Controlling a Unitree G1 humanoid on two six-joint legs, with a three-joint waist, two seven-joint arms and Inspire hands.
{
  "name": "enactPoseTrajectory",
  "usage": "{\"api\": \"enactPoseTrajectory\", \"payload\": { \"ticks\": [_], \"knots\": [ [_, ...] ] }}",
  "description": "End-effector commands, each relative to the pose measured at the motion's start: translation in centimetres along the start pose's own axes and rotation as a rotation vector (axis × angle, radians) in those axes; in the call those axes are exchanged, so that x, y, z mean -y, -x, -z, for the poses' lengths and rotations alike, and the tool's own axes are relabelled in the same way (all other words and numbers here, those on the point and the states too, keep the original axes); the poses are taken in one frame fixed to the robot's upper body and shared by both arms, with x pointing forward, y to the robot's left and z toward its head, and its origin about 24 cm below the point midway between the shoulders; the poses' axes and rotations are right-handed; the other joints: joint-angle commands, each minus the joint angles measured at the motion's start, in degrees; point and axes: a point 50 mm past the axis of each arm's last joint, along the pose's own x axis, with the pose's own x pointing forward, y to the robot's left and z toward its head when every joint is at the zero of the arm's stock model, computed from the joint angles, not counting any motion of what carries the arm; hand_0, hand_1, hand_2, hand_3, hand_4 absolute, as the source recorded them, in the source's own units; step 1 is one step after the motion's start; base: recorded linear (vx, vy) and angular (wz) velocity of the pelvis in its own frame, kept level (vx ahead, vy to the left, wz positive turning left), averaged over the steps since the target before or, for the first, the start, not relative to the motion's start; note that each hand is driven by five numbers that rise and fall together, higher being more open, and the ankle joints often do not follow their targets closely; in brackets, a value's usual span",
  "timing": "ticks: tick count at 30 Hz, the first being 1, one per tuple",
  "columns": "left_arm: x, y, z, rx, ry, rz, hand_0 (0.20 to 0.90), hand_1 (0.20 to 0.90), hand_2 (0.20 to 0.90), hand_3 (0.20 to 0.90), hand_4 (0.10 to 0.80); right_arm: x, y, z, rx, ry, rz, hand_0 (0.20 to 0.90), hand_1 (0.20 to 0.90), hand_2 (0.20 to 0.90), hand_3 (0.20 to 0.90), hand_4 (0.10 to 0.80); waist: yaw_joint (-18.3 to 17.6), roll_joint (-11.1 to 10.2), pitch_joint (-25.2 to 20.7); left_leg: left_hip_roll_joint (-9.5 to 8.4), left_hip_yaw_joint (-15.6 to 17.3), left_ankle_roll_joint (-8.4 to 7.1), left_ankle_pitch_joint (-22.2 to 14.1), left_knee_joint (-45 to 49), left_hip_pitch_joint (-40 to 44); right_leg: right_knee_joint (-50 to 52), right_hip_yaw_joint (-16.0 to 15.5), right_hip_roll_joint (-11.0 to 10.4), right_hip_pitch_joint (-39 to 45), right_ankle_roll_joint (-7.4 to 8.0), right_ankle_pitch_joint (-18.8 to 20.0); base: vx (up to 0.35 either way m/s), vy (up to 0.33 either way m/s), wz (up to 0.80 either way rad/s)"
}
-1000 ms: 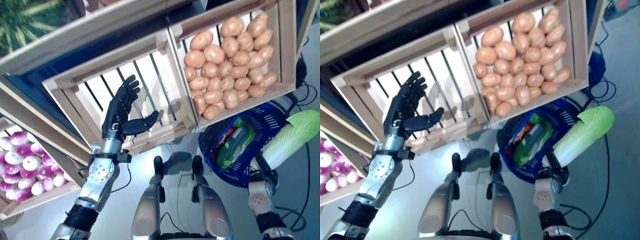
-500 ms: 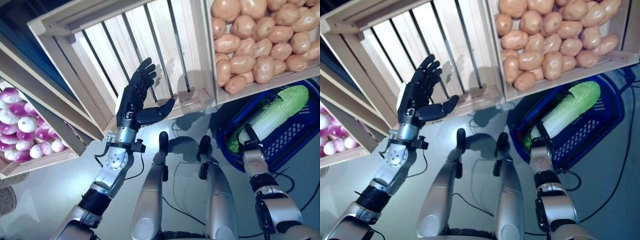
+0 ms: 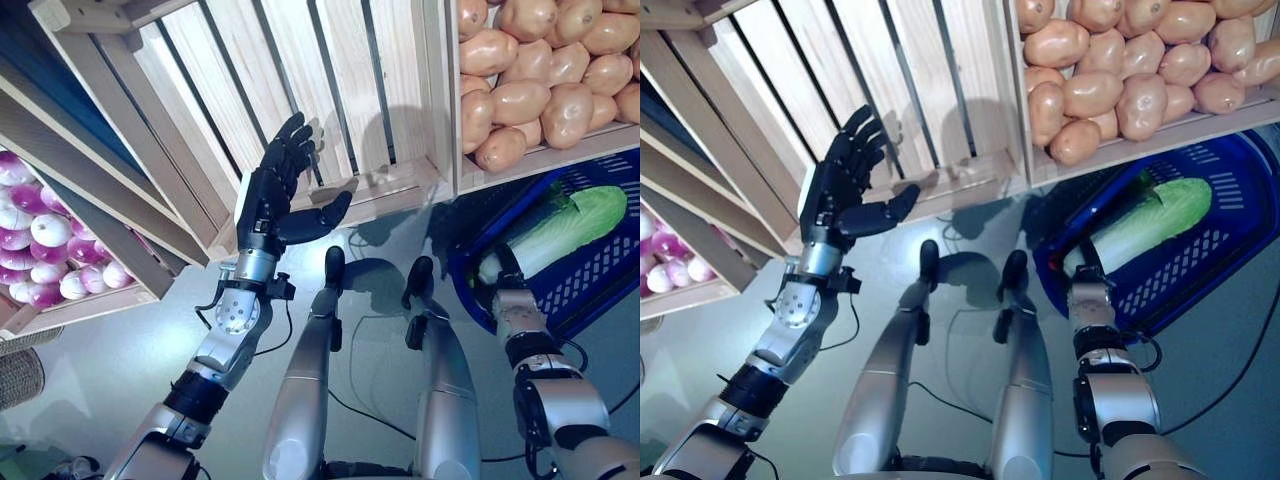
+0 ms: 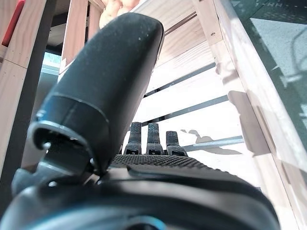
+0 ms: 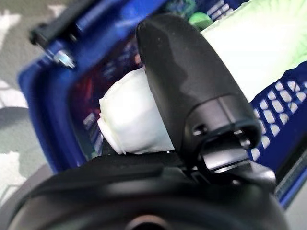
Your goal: Put vegetables into the basket
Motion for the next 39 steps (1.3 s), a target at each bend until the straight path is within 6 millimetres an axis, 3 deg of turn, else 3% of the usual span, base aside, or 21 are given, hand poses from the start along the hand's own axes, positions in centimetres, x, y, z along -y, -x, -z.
{"api": "enactPoseTrajectory", "payload": {
  "ticks": [1,10,11,12,22,31,32,39],
  "knots": [
    [1.3,-0.7,-4.3,0.272,0.097,0.034,0.900,0.900,0.900,0.900,0.800,1.1,-0.1,-5.6,0.147,-0.074,0.078,0.300,0.300,0.300,0.300,0.400,-0.51,3.23,-0.23,-4.21,-0.63,0.15,-5.06,7.00,-3.22,-4.27,-0.12,0.95,2.91,1.56,4.36,0.031,-0.001,-0.02],
    [0.8,-0.2,-4.2,0.265,0.099,0.035,0.900,0.900,0.900,0.900,0.800,3.4,-0.2,-8.4,0.233,-0.137,0.191,0.300,0.300,0.300,0.300,0.400,-0.71,3.03,-0.23,-4.36,-0.02,0.37,-5.93,6.81,-1.48,-4.72,-0.35,1.09,4.66,1.98,4.29,0.008,0.000,0.00],
    [0.7,-0.2,-4.2,0.263,0.104,0.036,0.900,0.900,0.900,0.900,0.800,3.4,-0.2,-8.5,0.240,-0.137,0.190,0.549,0.549,0.549,0.549,0.566,-0.73,2.93,-0.23,-4.37,0.05,0.40,-5.92,6.69,-1.30,-4.84,-0.38,1.14,4.83,1.99,4.36,0.000,0.000,0.00],
    [0.7,-0.2,-4.2,0.261,0.109,0.039,0.900,0.900,0.900,0.900,0.800,3.3,-0.1,-8.7,0.247,-0.129,0.183,0.900,0.900,0.900,0.900,0.800,-0.76,2.83,-0.23,-4.34,0.15,0.43,-5.91,6.54,-1.11,-4.95,-0.43,1.20,4.99,1.98,4.44,0.000,0.000,0.00],
    [0.5,-0.1,-4.4,0.274,0.106,0.053,0.900,0.900,0.900,0.900,0.800,4.0,-0.1,-7.9,0.334,0.065,0.112,0.900,0.900,0.900,0.900,0.800,-1.22,1.38,-0.23,-3.66,0.97,-0.07,-4.95,2.21,3.78,-8.48,-1.20,2.03,10.16,1.94,5.28,0.000,0.003,-0.01],
    [-1.2,0.2,-3.2,0.180,0.099,0.078,0.900,0.900,0.900,0.900,0.800,6.8,-0.3,-7.6,0.397,0.305,0.050,0.900,0.900,0.900,0.900,0.800,-1.32,0.22,-0.25,-1.21,1.55,-1.13,-3.75,-7.00,19.79,-15.59,-1.10,2.70,25.96,2.26,4.55,0.068,0.046,-0.09],
    [-1.5,1.0,-2.2,0.110,0.093,0.100,0.900,0.900,0.900,0.900,0.800,8.3,-0.1,-7.6,0.421,0.453,0.039,0.900,0.900,0.900,0.900,0.800,-1.32,0.01,-2.75,-0.41,1.63,-1.22,-3.15,-9.48,23.40,-17.47,-0.95,2.67,29.41,2.41,4.70,0.252,0.110,-0.04],
    [-3.1,5.9,2.3,-0.167,0.049,0.100,0.900,0.900,0.900,0.900,0.800,13.4,1.5,-4.4,0.354,0.909,-0.102,0.900,0.900,0.900,0.900,0.800,-2.91,-2.26,-12.12,1.68,2.82,-1.61,-2.17,-16.04,33.51,-24.43,-0.44,2.48,39.73,3.02,5.50,0.231,0.063,-0.09]
  ]
}}
